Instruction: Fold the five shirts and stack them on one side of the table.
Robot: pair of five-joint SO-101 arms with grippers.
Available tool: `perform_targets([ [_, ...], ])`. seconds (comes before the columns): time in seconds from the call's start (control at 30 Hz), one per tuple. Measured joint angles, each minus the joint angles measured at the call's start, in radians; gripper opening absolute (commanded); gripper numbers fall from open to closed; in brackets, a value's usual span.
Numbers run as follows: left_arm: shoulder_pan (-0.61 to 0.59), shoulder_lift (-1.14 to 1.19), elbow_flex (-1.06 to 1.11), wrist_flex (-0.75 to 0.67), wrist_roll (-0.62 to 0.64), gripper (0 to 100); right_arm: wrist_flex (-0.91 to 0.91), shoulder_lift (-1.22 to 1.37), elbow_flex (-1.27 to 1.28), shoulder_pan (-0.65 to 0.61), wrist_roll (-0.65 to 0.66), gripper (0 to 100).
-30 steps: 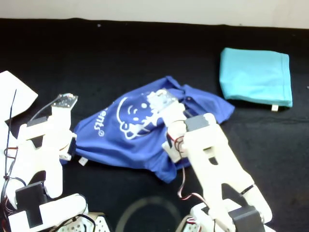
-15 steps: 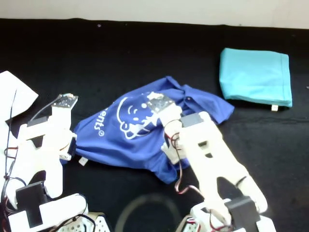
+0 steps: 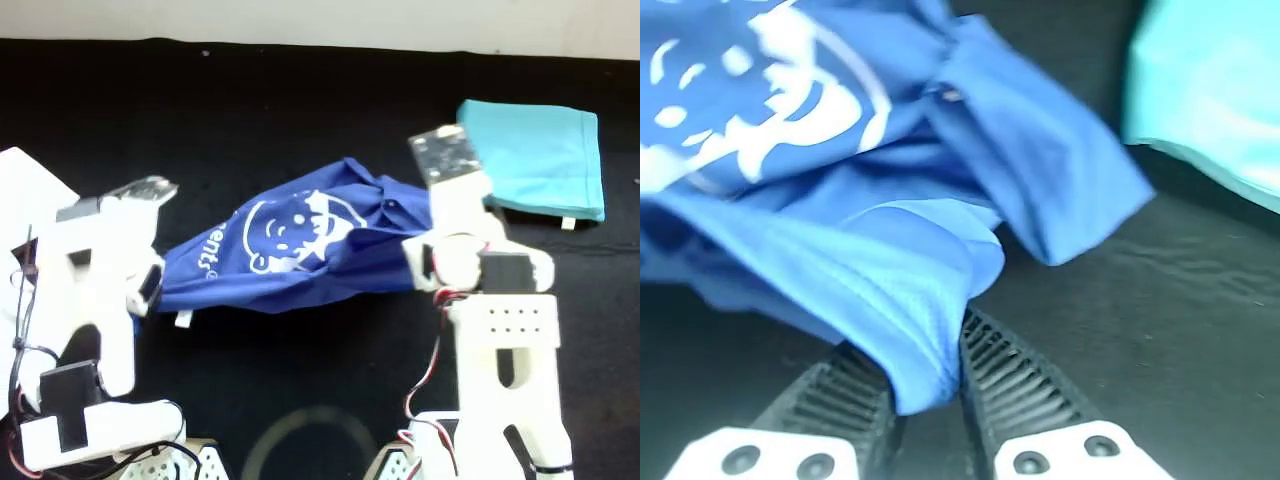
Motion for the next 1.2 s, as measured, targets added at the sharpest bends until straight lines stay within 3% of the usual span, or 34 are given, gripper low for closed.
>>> perform_targets([
  [0.13, 0.037, 0.002, -0.235, 0.204, 0.0, 1, -0.008, 0.0, -0.009, 0.057, 0.0, 0.6],
  [0.23, 0.04, 0.003, -0.296, 0.23, 0.0, 1, -0.011, 0.0, -0.003, 0.06, 0.0, 0.6],
  [0.43, 0.041, 0.003, -0.109, 0.081, 0.0, 1, -0.008, -0.002, 0.166, 0.025, -0.003, 0.6],
  [0.63, 0.041, 0.003, 0.08, -0.054, 0.0, 1, 0.123, -0.14, 0.267, 0.023, 0.017, 3.1],
  [0.8, 0.041, 0.003, 0.107, -0.071, 0.0, 1, 0.327, -0.222, 0.272, 0.02, 0.195, 15.6],
  [0.93, 0.041, 0.003, 0.107, -0.071, 0.0, 1, 0.465, -0.264, 0.226, 0.02, 0.301, 15.5],
  [1.1, 0.041, 0.003, 0.112, -0.071, 0.0, 1, 0.5, -0.282, 0.055, 0.02, 0.311, 14.9],
  [1.2, 0.041, 0.003, 0.112, -0.072, 0.0, 1, 0.428, -0.249, 0.034, 0.018, 0.233, 13.4],
])
